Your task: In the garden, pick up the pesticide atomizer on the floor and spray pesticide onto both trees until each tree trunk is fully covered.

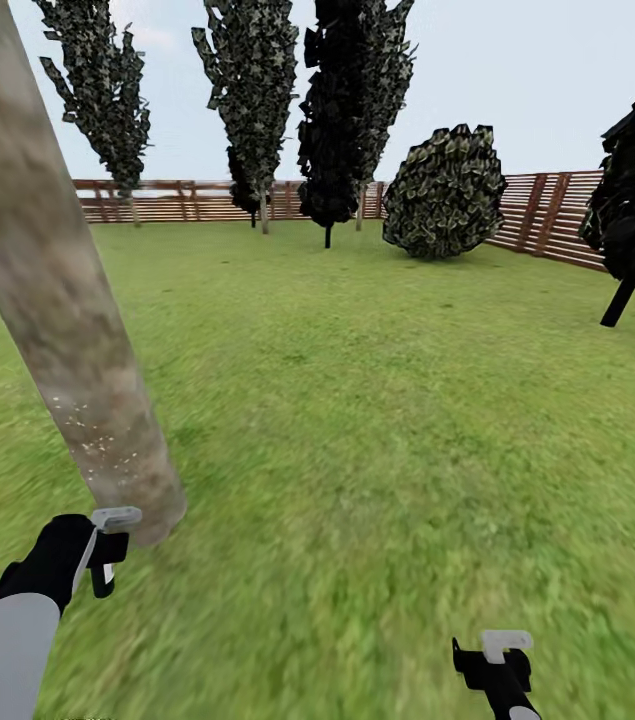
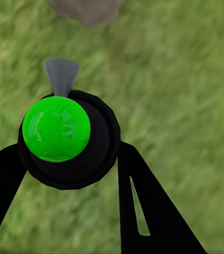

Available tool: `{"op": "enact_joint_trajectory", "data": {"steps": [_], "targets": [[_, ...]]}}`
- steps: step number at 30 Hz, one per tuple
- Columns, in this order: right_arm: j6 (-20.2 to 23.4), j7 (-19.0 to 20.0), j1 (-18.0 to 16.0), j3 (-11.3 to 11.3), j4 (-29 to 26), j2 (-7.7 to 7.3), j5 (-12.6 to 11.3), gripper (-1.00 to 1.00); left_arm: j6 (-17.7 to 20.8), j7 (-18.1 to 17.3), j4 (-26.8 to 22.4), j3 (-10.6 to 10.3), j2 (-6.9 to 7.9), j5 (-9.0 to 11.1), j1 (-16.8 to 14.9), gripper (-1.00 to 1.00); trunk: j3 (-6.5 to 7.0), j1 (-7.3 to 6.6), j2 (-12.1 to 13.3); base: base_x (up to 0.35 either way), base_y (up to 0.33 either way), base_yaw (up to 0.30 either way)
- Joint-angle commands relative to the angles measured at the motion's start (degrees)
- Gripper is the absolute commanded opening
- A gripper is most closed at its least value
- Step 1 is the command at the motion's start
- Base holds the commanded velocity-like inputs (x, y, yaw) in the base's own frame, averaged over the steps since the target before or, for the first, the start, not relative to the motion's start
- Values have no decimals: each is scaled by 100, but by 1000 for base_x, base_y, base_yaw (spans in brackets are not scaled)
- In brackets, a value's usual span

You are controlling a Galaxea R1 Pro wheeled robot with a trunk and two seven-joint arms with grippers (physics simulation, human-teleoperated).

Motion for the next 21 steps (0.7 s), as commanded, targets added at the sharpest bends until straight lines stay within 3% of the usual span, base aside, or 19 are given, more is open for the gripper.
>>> {"op": "enact_joint_trajectory", "data": {"steps": [1, 5, 21], "targets": [[-10, -28, -2, -4, 3, 0, 38, 100, 18, -51, -9, 26, -5, -63, -6, -100, -5, 1, -2, 162, -234, 276], [-10, -27, -2, -4, 2, 0, 38, 100, 18, -51, -11, 28, -4, -60, -6, -100, -5, 1, -2, 162, -234, 176], [-10, -26, -2, -4, 2, 0, 40, 100, 18, -51, -27, 28, -4, -65, -6, -100, -5, 1, -2, 162, -234, 34]]}}
